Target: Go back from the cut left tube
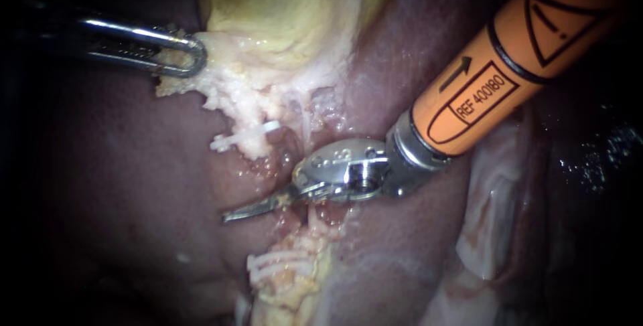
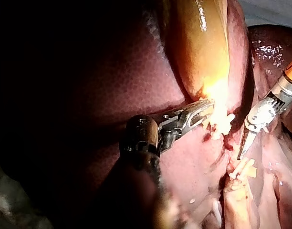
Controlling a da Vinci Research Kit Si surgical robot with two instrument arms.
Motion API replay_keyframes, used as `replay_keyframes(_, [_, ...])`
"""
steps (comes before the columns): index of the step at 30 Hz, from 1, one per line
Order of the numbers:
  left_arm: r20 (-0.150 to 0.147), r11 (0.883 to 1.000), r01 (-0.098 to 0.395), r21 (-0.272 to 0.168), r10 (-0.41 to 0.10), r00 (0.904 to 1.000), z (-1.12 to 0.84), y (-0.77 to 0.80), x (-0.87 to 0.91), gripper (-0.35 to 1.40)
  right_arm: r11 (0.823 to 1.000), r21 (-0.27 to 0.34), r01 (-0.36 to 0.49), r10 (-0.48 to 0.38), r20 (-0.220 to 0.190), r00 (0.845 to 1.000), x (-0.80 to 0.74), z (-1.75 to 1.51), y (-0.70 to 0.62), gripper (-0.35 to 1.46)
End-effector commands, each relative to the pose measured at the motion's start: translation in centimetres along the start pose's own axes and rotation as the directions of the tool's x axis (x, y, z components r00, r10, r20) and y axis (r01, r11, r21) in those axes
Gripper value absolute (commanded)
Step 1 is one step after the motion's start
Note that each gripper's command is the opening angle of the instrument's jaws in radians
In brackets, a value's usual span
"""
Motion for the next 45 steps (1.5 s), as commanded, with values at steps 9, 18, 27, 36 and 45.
replay_keyframes(9, [0.000, 1.000, 0.000, 0.000, 0.000, 1.0000, 0.00, 0.00, 0.00, -0.35, 0.998, -0.051, -0.030, 0.028, -0.036, 0.999, 0.02, 0.09, 0.08, 1.40])
replay_keyframes(18, [0.000, 1.000, -0.001, 0.000, 0.001, 1.0000, 0.00, 0.00, 0.00, -0.35, 0.963, -0.267, -0.045, 0.027, -0.071, 0.997, -0.14, -0.06, 0.02, 1.45])
replay_keyframes(27, [0.001, 1.000, -0.001, -0.001, 0.001, 1.0000, -0.01, -0.01, 0.00, -0.35, 0.835, -0.543, 0.086, -0.101, 0.002, 0.995, -0.51, -0.70, -0.44, 1.45])
replay_keyframes(36, [0.001, 1.000, -0.001, -0.001, 0.001, 1.0000, -0.02, -0.02, -0.01, -0.35, 0.751, -0.637, 0.175, -0.149, 0.094, 0.984, -0.57, -1.55, -0.70, 1.45])
replay_keyframes(45, [-0.001, 1.000, -0.002, 0.002, 0.002, 1.0000, 0.00, -0.05, -0.02, -0.35, 0.750, -0.636, 0.185, -0.148, 0.111, 0.983, -0.49, -1.86, -0.81, 1.45])
